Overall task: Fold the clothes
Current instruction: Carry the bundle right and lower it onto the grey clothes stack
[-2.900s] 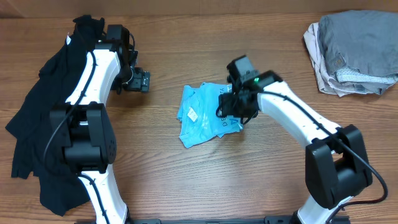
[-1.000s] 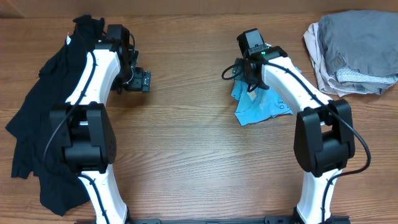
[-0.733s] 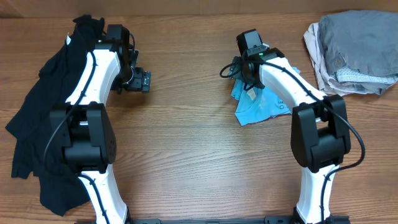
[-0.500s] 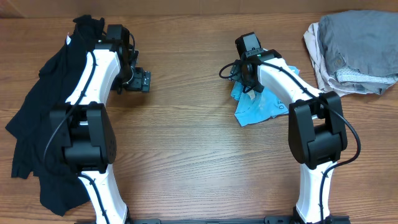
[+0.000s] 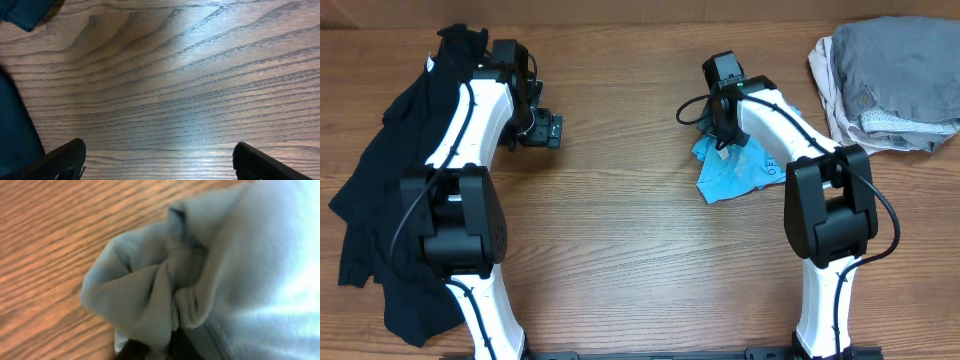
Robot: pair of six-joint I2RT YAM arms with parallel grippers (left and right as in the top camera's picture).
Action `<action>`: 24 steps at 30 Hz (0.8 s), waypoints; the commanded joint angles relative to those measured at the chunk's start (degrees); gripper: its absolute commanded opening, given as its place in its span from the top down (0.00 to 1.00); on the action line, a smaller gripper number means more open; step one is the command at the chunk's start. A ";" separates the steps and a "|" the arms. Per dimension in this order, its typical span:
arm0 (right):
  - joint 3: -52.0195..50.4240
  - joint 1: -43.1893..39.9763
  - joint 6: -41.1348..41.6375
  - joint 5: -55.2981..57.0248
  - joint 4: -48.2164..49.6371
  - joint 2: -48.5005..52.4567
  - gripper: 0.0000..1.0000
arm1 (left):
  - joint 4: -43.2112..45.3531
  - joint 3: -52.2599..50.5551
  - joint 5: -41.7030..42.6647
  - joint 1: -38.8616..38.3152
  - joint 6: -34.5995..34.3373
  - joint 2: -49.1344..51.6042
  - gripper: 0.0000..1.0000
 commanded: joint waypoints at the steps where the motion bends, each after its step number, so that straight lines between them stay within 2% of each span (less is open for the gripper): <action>1: 1.86 -1.18 -4.92 -6.34 -6.45 3.10 0.96 | -0.24 0.26 0.94 -0.37 -0.72 -1.60 0.04; 4: 6.27 -3.19 -10.88 -9.18 -12.22 0.87 0.96 | -0.22 0.26 1.01 -0.37 -0.72 -1.60 0.04; 15: 30.49 -11.39 -22.91 -10.91 -36.61 -6.73 0.96 | -0.20 0.26 2.25 -0.37 -0.74 -1.60 0.03; 24: 47.17 -19.45 -25.05 -10.49 -43.78 -7.02 0.96 | -0.15 0.26 2.60 -0.37 -0.74 -1.60 0.03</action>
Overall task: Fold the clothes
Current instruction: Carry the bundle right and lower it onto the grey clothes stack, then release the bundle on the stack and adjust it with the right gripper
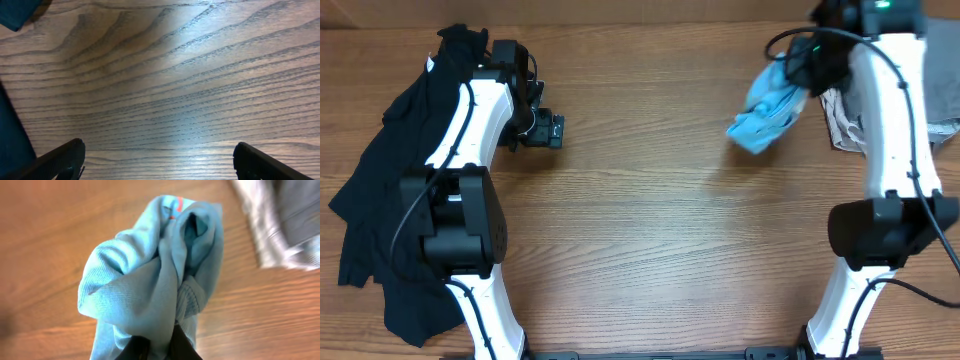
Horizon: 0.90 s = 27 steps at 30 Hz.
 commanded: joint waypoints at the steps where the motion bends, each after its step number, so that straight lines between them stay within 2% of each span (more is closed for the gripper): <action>1: 6.49 -4.28 -2.03 0.17 -0.68 -2.29 0.96 | 0.04 0.26 0.85 -0.37 -0.74 -1.60 0.03; 6: 11.06 -10.71 -1.99 0.37 0.20 -2.29 0.96 | 0.02 0.26 0.85 -0.37 -0.74 -1.60 0.03; 16: 11.30 -21.59 -0.39 0.76 6.36 -2.29 0.96 | 0.13 0.26 0.85 -0.37 -0.74 -1.62 0.03; 20: 11.30 -24.68 4.87 0.74 8.90 -2.29 0.96 | 0.13 0.26 0.87 -0.37 -0.74 -1.60 0.03; 21: 11.30 -26.16 9.01 0.72 10.03 -2.29 0.96 | 0.13 0.26 0.87 -0.37 -0.76 -1.60 0.03; 24: 11.30 -28.33 14.75 -0.79 10.97 -2.29 0.96 | 0.13 0.26 0.87 -0.37 -0.76 -1.60 0.03; 27: 11.30 -29.88 18.10 -3.65 11.85 -2.29 0.96 | 0.15 0.26 0.87 -0.37 -0.76 -1.60 0.04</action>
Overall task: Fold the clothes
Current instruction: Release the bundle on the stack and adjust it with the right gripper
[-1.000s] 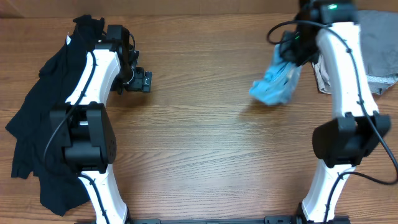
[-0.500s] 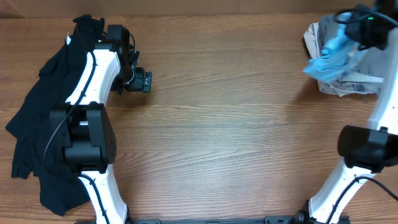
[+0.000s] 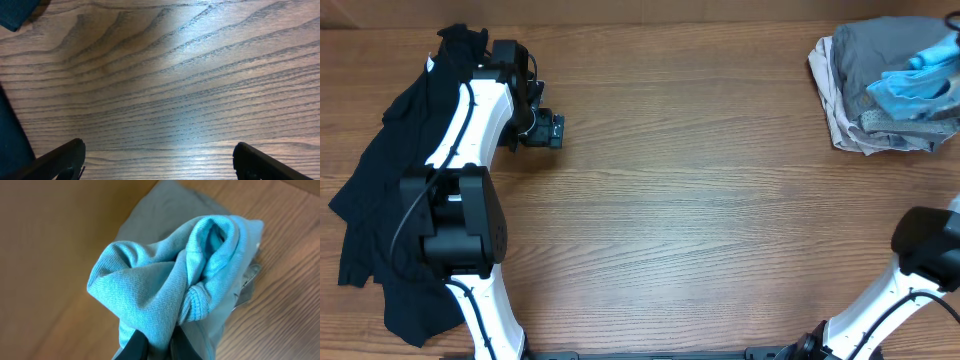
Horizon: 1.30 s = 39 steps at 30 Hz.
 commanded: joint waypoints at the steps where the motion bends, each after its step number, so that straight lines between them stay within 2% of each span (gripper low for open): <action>1: 2.05 -2.08 7.85 -3.82 1.77 -2.19 0.96 | 0.11 0.26 0.68 -0.37 -0.74 -1.60 0.03; 5: 2.05 -2.40 4.17 -6.36 5.99 -2.19 0.96 | 0.24 0.26 0.68 -0.37 -0.76 -1.60 0.04; 9: 1.90 -2.32 -3.63 -0.72 10.05 -2.16 0.96 | 0.44 0.26 0.66 -0.37 -0.74 -1.60 0.03; 10: 1.88 -2.34 -8.92 2.54 11.82 -2.16 0.96 | 0.50 0.26 0.66 -0.37 -0.74 -1.60 0.04; 13: 1.88 -2.34 -16.92 6.34 14.29 -1.97 0.96 | 1.03 0.26 0.66 -0.37 -0.74 -1.60 0.04; 19: 1.86 -2.34 -30.53 6.29 20.59 0.39 0.96 | 1.75 0.26 1.14 -0.37 -0.72 -1.60 0.04; 26: 1.81 -2.34 -44.17 6.40 22.69 5.16 0.96 | 2.21 0.26 1.14 -0.37 -0.72 -1.60 0.03; 34: 1.81 -3.34 -45.66 8.02 22.97 11.43 0.96 | 2.60 0.26 1.95 -0.37 -0.72 -1.60 0.04; 39: 1.81 -3.87 -46.73 9.79 22.93 11.78 0.96 | 3.08 0.26 1.95 -0.37 -0.72 -1.60 0.04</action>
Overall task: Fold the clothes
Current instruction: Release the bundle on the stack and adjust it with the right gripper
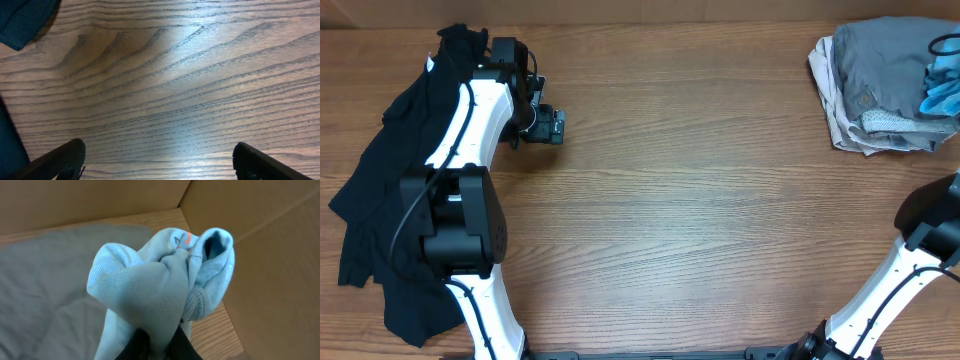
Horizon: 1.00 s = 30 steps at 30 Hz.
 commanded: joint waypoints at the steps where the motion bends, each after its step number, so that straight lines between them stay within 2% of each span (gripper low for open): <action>1: 1.77 -0.87 -2.25 2.27 0.87 -1.66 0.96 | 0.83 0.26 1.09 -0.39 -0.72 -1.60 0.04; 4: 1.77 -0.85 -3.23 3.28 -0.02 -1.66 0.96 | 2.34 0.26 1.09 -0.39 -0.72 -1.60 0.04; 7: 1.79 -0.85 -3.17 9.84 0.02 -1.84 0.96 | 2.67 0.26 1.16 -0.39 -0.72 -1.60 0.04; 11: 1.79 -0.85 -0.96 13.18 0.09 -2.67 0.96 | 2.58 0.26 1.16 -0.39 -0.70 -1.60 0.04; 19: 1.75 1.46 -4.55 6.05 -0.96 -2.73 0.96 | 3.74 0.26 1.31 -0.39 -0.72 -1.60 0.04; 24: -0.94 5.35 -7.54 5.95 0.02 -2.60 0.96 | 4.26 0.26 2.25 -0.39 -0.72 -1.60 0.03; 30: -6.36 10.58 -7.26 5.88 3.37 -2.58 0.96 | 4.52 0.26 2.36 -0.39 -0.72 -1.60 0.03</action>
